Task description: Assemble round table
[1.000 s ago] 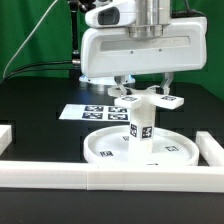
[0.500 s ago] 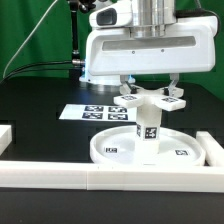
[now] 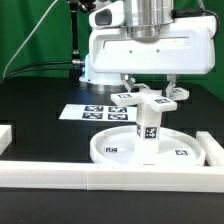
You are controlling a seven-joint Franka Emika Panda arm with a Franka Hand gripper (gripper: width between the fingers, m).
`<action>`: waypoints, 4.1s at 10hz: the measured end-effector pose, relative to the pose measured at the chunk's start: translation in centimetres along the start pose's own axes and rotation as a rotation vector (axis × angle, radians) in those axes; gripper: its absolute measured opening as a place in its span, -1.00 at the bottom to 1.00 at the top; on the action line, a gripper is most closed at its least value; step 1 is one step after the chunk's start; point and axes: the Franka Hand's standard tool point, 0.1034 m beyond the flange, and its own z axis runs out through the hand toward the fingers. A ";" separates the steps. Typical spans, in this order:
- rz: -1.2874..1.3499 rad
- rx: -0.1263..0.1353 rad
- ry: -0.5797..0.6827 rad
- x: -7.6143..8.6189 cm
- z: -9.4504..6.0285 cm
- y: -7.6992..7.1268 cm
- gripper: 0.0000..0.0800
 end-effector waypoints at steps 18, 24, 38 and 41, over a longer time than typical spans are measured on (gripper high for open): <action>0.780 0.054 -0.031 0.1 -1.1 -0.5 0.61; 0.570 0.046 -0.036 -0.8 -1.7 -0.8 0.62; -0.522 0.047 -0.078 0.1 -4.4 -1.9 0.62; -0.734 0.053 -0.077 0.2 -4.1 -1.6 0.62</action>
Offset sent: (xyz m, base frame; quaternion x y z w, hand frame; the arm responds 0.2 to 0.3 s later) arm -0.0085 0.0037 -0.0002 -0.0073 -0.0083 0.1797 0.9837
